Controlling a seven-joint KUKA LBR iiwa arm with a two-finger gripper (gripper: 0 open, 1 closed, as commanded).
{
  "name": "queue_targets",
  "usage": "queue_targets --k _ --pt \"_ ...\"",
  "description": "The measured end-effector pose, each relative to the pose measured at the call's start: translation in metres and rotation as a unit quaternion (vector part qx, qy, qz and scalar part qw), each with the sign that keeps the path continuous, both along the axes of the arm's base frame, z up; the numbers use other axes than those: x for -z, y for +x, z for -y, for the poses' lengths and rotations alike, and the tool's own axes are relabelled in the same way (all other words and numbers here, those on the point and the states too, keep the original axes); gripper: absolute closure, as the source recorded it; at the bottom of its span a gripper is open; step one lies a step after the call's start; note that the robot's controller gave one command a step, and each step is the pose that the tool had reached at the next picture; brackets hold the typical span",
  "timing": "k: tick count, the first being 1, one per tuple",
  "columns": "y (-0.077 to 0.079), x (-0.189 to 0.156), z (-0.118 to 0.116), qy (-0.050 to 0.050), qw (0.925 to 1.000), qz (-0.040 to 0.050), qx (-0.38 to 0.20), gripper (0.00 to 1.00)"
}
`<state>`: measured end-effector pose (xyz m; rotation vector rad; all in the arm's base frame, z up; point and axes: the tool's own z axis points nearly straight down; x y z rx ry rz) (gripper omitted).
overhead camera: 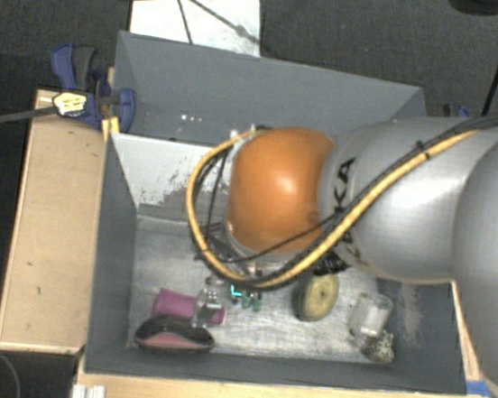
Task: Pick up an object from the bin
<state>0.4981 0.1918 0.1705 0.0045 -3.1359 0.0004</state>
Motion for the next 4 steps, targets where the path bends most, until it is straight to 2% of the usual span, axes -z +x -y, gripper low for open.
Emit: queue_targets --k 1,2,3,4 --pt "0.019 0.026 -0.016 0.002 0.9905 0.0049 -0.137 0.0" --pt "0.01 0.056 -0.007 0.001 0.99 0.0071 -0.141 0.0" --pt "0.068 0.068 0.019 0.001 0.9982 0.0058 -0.06 0.0" --pt "0.015 0.101 0.029 0.001 0.998 0.0017 -0.064 0.0"
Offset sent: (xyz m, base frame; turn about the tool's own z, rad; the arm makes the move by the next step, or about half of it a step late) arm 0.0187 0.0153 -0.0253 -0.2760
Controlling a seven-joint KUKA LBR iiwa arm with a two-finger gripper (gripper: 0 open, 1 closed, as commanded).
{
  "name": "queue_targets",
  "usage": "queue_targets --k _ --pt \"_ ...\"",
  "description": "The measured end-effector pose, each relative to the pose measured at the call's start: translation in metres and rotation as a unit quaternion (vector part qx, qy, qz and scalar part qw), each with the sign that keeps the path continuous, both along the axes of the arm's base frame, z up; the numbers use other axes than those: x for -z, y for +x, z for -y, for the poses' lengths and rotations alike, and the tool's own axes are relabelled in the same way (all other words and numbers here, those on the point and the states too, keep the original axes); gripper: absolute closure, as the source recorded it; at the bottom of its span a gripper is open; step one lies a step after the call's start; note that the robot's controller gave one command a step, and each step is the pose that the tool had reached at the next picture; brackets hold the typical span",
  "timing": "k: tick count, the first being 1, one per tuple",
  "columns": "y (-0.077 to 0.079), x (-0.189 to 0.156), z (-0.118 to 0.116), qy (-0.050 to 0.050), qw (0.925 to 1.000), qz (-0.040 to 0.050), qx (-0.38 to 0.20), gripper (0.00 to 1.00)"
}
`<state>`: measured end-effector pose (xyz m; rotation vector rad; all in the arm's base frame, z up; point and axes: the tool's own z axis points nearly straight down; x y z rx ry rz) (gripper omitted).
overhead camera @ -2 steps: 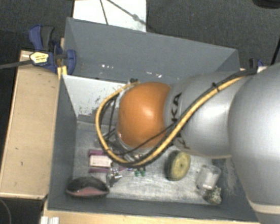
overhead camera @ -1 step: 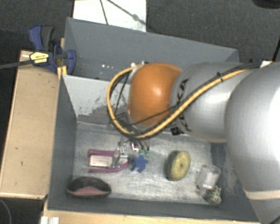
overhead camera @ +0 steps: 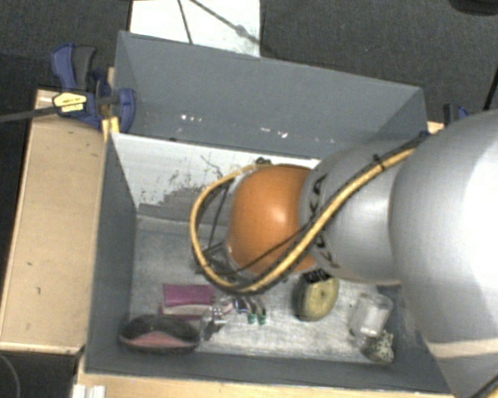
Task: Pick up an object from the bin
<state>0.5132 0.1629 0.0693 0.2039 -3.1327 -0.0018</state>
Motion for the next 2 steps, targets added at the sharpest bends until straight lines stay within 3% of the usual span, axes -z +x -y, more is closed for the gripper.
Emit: queue_targets --k 1,2 --pt "0.002 -0.002 -0.001 0.0 1.0 0.0006 0.004 1.0" --pt "0.013 -0.134 -0.027 0.001 0.9999 0.0047 0.01 1.0"
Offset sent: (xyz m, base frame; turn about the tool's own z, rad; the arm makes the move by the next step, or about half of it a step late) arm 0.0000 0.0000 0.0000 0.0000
